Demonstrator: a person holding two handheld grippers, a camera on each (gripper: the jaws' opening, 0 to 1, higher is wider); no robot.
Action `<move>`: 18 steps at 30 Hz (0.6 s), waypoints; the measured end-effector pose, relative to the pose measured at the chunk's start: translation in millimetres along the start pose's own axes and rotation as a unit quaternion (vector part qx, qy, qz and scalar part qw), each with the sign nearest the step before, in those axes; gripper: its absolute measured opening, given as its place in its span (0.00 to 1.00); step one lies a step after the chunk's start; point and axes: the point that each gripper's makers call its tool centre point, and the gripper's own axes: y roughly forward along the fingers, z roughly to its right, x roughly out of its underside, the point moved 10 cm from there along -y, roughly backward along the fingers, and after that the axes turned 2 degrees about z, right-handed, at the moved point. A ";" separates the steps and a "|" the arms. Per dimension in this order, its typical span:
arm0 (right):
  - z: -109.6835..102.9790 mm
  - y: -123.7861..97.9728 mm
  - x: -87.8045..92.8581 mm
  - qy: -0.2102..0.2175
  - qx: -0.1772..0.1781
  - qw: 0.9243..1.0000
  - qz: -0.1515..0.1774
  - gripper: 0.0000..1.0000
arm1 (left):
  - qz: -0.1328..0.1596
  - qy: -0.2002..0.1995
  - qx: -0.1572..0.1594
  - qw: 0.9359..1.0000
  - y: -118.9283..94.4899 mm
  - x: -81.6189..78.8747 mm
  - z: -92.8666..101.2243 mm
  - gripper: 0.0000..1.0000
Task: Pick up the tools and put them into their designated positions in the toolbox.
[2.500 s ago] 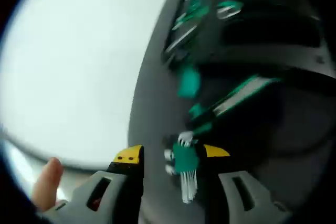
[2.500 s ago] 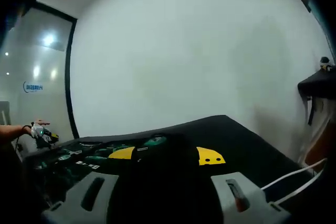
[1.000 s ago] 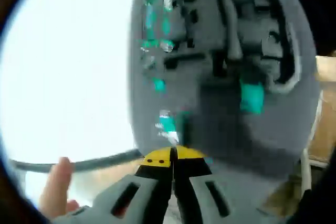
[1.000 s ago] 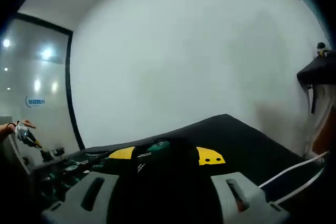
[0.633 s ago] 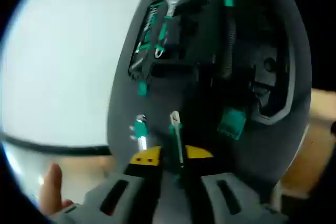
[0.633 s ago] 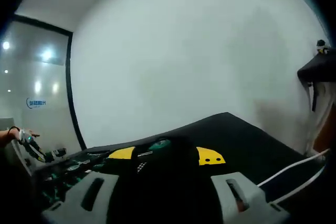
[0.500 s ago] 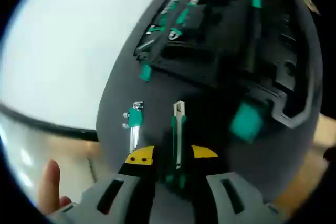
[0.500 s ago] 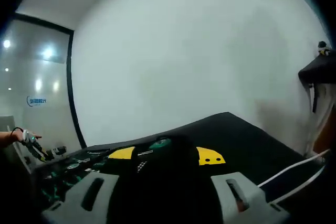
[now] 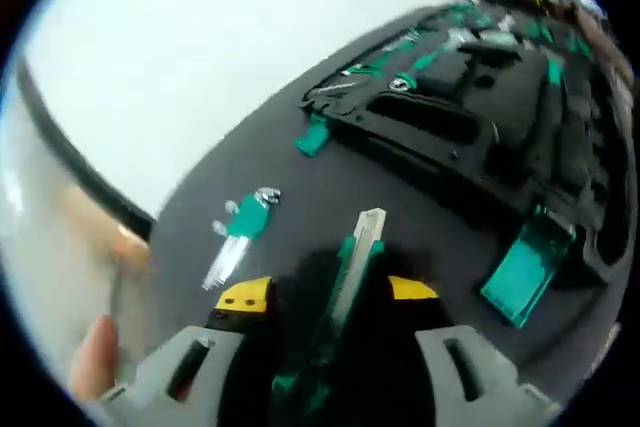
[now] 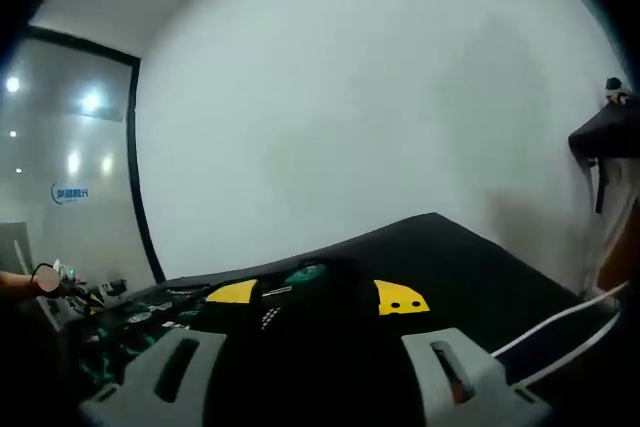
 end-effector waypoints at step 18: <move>1.1 0.3 0.9 0.009 0.000 1.000 -0.002 0.40 | 0.039 0.012 -0.077 0.996 -27.8 -13.3 32.5 0.16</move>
